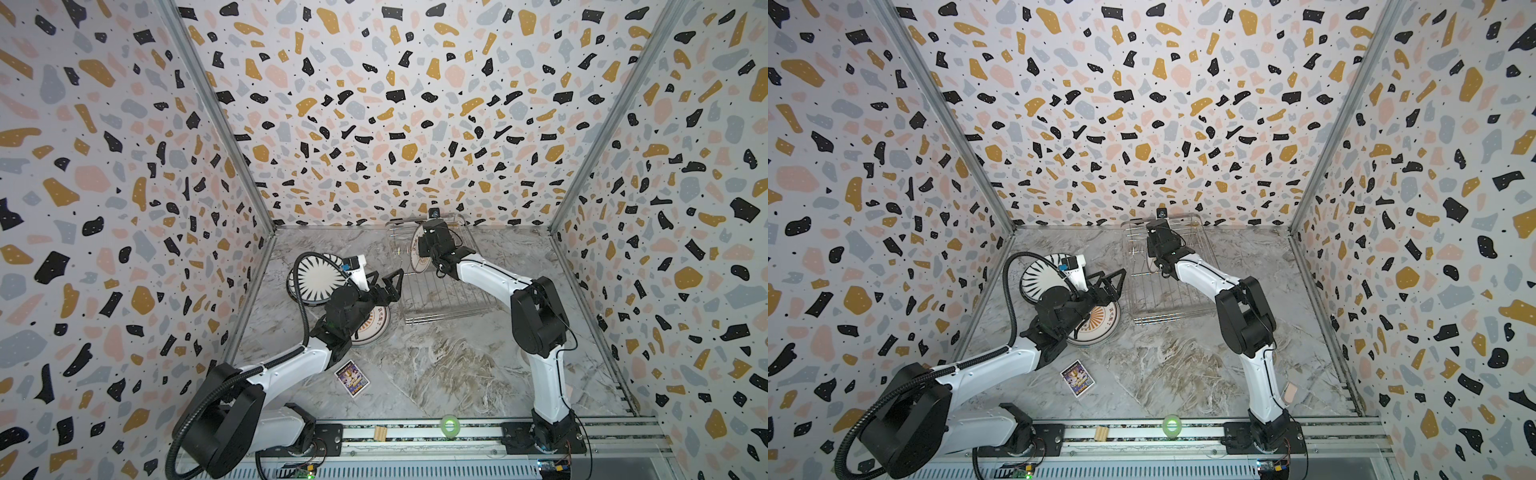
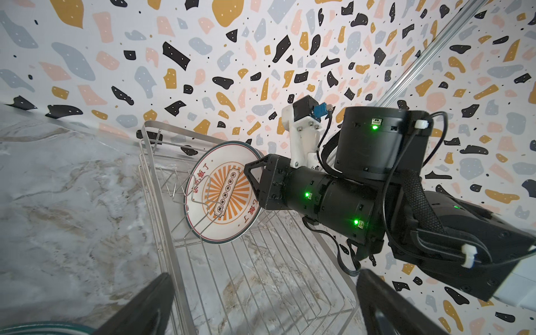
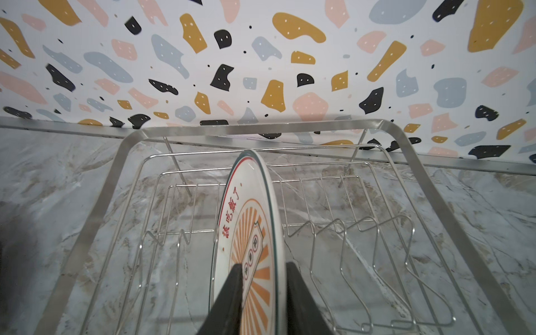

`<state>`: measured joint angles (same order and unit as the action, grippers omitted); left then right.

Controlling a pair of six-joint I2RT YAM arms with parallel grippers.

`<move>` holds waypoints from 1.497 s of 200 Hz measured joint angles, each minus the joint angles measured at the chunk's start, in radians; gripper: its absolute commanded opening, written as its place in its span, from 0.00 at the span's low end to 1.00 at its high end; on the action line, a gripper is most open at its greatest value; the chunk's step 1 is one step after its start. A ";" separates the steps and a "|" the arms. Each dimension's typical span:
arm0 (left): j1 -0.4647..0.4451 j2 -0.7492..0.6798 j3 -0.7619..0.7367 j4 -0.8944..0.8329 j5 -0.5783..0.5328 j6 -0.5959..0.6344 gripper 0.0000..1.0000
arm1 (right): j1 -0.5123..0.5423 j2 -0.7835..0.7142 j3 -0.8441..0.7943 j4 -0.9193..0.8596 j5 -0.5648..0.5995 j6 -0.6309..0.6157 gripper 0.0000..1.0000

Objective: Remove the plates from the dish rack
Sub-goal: 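Move the right gripper to the last sunburst plate and grip its rim, then lift the last sunburst plate from the rack toward the left gripper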

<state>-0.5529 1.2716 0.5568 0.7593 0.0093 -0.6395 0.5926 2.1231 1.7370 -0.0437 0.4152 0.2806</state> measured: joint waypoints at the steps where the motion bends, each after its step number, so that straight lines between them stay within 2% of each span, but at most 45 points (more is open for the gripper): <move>1: 0.000 0.000 0.000 0.000 0.000 0.000 1.00 | 0.000 0.002 0.002 -0.003 0.003 -0.001 0.19; 43: 0.000 0.001 0.000 -0.003 -0.002 -0.006 1.00 | 0.000 0.025 0.037 -0.027 0.039 -0.003 0.09; 78: 0.000 0.001 0.000 -0.004 -0.011 -0.009 1.00 | 0.002 0.025 0.037 -0.033 0.066 -0.011 0.05; 130: 0.000 0.001 0.000 -0.005 -0.029 -0.023 1.00 | 0.018 0.024 0.042 -0.033 0.103 -0.041 0.02; 185: 0.000 -0.023 -0.009 -0.024 -0.061 -0.026 1.00 | 0.061 0.018 0.043 -0.020 0.207 -0.110 0.01; 255: 0.000 -0.061 -0.040 -0.034 -0.096 -0.027 1.00 | 0.106 -0.118 -0.057 0.075 0.317 -0.207 0.00; 299: 0.000 -0.066 -0.047 -0.031 -0.102 -0.039 1.00 | 0.110 -0.247 -0.206 0.182 0.342 -0.260 0.00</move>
<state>-0.5529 1.2060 0.5098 0.7280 -0.0929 -0.6785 0.7025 1.8763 1.5311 0.1383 0.7574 0.0208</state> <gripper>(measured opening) 0.997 0.097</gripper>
